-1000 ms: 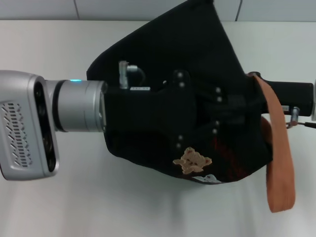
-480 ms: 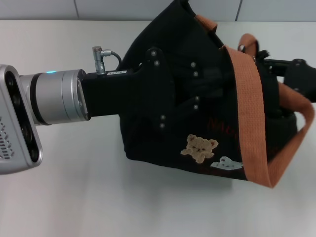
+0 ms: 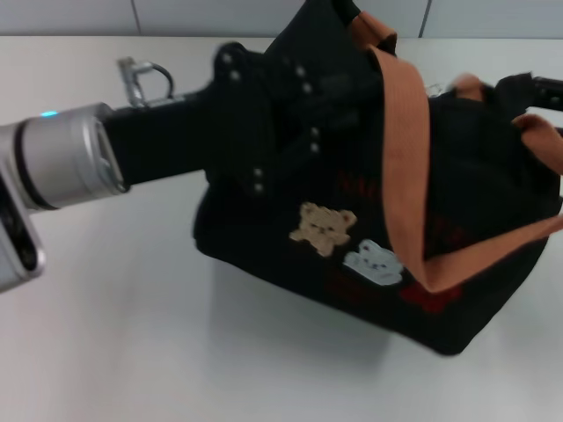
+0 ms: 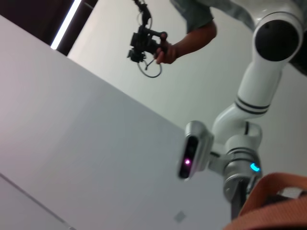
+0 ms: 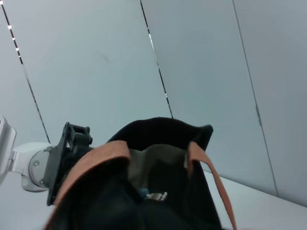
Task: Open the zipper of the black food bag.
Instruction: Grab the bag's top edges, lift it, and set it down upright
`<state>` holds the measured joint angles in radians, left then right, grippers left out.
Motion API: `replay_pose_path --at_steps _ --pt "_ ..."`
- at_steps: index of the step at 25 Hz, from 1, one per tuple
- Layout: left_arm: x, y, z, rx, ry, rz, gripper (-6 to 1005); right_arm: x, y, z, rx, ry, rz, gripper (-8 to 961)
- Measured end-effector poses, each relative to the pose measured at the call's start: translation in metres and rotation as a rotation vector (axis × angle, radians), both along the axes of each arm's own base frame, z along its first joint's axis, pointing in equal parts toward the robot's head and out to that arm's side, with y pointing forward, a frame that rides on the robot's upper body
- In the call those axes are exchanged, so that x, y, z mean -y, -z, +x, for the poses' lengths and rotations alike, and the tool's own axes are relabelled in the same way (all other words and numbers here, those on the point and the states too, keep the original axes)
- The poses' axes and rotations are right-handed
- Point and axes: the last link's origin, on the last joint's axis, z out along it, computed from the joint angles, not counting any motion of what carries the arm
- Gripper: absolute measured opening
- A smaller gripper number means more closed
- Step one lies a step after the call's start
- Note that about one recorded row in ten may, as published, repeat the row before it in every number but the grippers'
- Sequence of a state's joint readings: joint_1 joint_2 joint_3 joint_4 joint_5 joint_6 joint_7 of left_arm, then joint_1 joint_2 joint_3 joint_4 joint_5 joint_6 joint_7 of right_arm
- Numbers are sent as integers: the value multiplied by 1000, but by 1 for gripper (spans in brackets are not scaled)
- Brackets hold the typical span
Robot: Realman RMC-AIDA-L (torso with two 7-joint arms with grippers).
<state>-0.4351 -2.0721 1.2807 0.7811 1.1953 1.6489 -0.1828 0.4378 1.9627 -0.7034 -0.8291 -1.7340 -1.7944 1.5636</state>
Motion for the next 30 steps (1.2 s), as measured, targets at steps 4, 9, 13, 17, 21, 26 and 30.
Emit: replay_pose_path --at_steps 4,9,13,17,21,26,30 --pt "-1 -14 -3 22 -4 49 150 3 -11 1 -10 2 -7 720" --pt "-3 -26 -3 33 6 95 150 7 -17 7 25 9 -41 720" --pt "-6 -33 0 30 21 126 150 10 -20 13 49 28 -53 720" --pt "-8 -39 4 10 39 157 150 14 -31 19 21 51 -12 720" --pt "-9 -43 7 -51 78 181 150 16 -39 23 1 71 14 720" --pt "-11 -37 11 -157 124 186 150 17 -39 24 0 81 16 720" --pt "-18 -38 17 -262 144 258 150 18 -38 26 -4 89 17 720"
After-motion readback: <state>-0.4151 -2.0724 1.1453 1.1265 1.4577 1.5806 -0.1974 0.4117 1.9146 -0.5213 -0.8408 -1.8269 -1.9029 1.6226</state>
